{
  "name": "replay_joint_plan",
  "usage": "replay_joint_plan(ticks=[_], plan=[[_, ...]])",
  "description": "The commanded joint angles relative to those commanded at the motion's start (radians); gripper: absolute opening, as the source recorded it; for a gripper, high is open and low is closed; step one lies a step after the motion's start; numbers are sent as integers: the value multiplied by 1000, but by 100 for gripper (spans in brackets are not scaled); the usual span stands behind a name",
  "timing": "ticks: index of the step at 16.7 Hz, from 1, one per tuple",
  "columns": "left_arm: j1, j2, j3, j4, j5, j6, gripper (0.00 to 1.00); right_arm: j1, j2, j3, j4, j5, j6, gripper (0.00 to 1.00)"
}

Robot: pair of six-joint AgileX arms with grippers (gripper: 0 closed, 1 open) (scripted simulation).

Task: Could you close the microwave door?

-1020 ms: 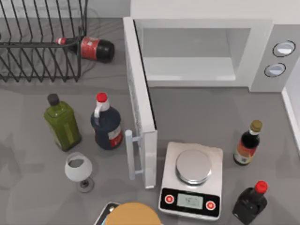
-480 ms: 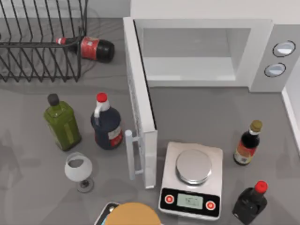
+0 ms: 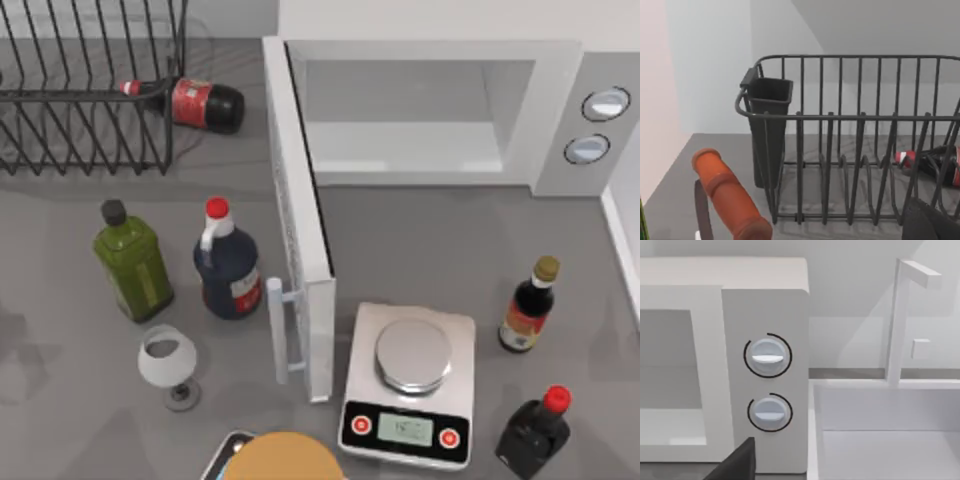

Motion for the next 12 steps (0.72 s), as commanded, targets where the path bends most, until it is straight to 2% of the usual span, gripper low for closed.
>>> replay_joint_plan(ticks=[2,7,9,12], plan=[[36,17,0,14,36,1,0,0,0,0,0,0,0,100],[35,16,-1,14,35,1,0,0,0,0,0,0,0,100],[3,31,24,10,10,-20,0,0,0,0,0,0,0,100],[-124,95,107,-28,-85,-92,0,0,0,0,0,0,0,100]])
